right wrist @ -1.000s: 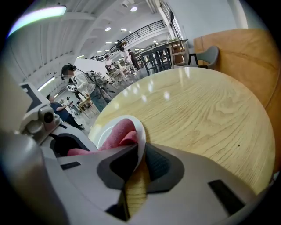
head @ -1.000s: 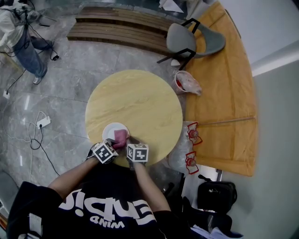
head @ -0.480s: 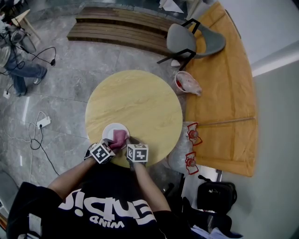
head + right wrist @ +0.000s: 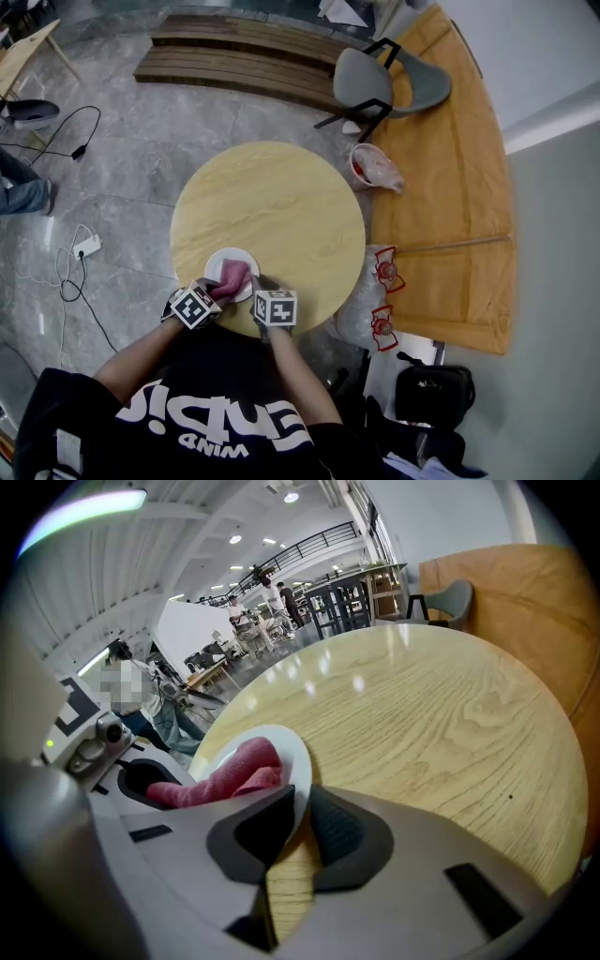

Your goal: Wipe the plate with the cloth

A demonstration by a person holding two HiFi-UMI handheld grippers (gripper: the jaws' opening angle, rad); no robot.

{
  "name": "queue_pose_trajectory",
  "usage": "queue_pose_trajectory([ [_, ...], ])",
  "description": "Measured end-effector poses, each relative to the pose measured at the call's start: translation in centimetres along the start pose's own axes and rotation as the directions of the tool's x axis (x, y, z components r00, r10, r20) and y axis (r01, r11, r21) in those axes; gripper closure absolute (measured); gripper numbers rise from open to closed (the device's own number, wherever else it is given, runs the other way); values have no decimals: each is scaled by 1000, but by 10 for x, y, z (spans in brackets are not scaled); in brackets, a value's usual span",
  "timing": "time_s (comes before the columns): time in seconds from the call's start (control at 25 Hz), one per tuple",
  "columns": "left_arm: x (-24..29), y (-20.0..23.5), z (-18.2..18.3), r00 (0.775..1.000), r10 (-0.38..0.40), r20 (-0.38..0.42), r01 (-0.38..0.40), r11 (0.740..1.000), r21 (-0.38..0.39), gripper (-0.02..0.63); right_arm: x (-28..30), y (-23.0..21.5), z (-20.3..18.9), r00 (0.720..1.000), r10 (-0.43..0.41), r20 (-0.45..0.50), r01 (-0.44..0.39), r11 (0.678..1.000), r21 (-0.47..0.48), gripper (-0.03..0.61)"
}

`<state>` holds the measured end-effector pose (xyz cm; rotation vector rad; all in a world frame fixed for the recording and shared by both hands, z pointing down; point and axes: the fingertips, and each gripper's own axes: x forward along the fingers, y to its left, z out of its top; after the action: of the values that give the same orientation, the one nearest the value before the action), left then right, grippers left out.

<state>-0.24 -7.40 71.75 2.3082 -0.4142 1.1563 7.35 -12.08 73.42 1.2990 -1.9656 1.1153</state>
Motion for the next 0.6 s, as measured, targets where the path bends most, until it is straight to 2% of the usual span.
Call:
queue_pose_trajectory([
  [0.6,-18,25,-6,999,44,-5,-44,999,-7,568,0,0,-1,1000,8,0,-8,1000,3,511],
])
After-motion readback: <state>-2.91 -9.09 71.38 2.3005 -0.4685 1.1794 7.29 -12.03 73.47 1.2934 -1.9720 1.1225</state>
